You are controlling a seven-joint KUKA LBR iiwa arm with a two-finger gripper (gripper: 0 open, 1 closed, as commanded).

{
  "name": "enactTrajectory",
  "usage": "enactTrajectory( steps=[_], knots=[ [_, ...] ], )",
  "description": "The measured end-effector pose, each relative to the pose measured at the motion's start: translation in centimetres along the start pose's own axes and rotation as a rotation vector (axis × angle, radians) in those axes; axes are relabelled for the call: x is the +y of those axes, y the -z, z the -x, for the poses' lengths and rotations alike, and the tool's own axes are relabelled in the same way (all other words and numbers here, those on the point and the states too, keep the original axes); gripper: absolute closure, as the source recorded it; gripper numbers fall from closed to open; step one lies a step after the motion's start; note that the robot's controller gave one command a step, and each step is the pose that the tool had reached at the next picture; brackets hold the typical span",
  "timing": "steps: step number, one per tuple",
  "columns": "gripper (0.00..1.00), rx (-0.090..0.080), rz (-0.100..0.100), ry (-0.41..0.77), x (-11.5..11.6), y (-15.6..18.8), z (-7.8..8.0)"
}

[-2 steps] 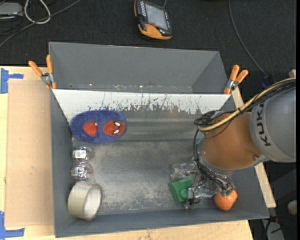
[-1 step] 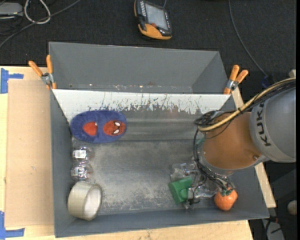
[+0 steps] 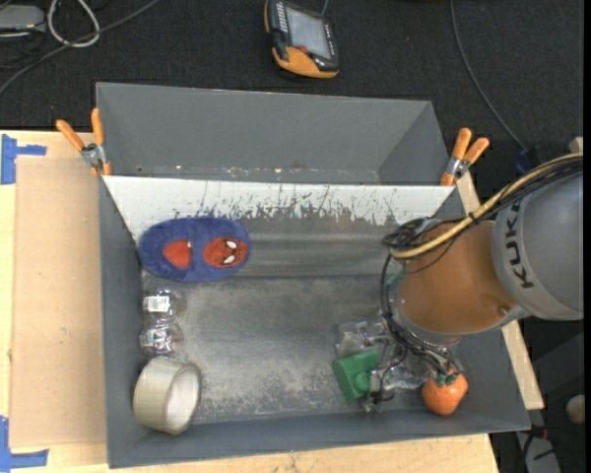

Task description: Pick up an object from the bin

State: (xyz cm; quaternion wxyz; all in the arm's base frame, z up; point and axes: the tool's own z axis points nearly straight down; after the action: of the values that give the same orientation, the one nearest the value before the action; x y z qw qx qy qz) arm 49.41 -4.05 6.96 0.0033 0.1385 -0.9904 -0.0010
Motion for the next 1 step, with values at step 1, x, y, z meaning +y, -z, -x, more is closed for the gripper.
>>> enactTrajectory(
  steps=[1],
  knots=[
    [1.00,0.000,0.002,0.257,0.15,0.02,0.74]
  ],
)
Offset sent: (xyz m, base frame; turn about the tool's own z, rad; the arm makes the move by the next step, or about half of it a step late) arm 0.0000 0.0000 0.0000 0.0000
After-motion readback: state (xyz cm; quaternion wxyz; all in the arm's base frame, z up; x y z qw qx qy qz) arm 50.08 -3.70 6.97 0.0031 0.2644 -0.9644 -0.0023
